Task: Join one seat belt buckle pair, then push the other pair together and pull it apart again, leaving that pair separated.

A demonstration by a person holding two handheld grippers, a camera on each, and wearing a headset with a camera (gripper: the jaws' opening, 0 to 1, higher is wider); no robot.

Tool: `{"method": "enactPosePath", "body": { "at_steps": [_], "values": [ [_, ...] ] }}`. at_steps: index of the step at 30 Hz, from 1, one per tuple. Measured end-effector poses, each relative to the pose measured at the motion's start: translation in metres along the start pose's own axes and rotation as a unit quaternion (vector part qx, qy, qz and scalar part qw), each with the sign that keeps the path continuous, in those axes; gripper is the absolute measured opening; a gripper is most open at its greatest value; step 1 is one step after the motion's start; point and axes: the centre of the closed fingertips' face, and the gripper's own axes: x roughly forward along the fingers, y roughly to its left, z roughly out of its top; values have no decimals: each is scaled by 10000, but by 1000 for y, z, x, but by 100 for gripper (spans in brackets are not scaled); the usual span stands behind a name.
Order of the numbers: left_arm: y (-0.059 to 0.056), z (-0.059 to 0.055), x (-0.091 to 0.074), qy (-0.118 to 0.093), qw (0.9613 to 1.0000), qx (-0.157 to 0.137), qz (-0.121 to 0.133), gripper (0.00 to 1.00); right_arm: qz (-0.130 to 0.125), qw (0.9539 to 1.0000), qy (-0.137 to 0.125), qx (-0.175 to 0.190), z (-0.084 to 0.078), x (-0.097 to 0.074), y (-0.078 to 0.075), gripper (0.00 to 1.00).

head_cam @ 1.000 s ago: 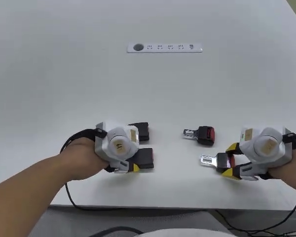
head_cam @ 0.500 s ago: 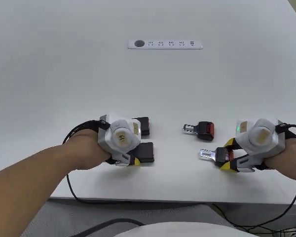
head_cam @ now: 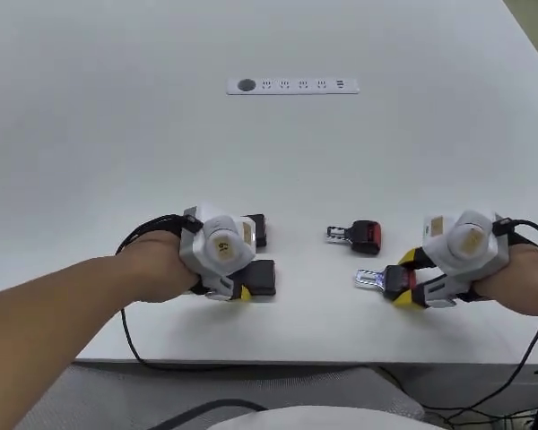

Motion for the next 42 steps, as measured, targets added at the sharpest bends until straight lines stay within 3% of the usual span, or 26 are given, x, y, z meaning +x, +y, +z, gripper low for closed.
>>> {"method": "enactPosePath", "body": {
  "at_steps": [14, 25, 31, 42],
  "values": [
    [-1, 0, 0, 110, 9999, 14, -101, 33, 139, 9995, 218, -185, 0, 3, -5, 34],
    [-2, 0, -2, 122, 9998, -40, -132, 33, 189, 9995, 81, -253, 24, 14, -1, 34],
    [-1, -1, -1, 126, 9998, -46, -145, 33, 233, 9991, -22, -343, 46, 26, 11, 34],
    [-1, -1, -1, 129, 9998, -64, -132, 33, 248, 9987, -122, -438, 75, 45, 18, 34]
  ]
}}
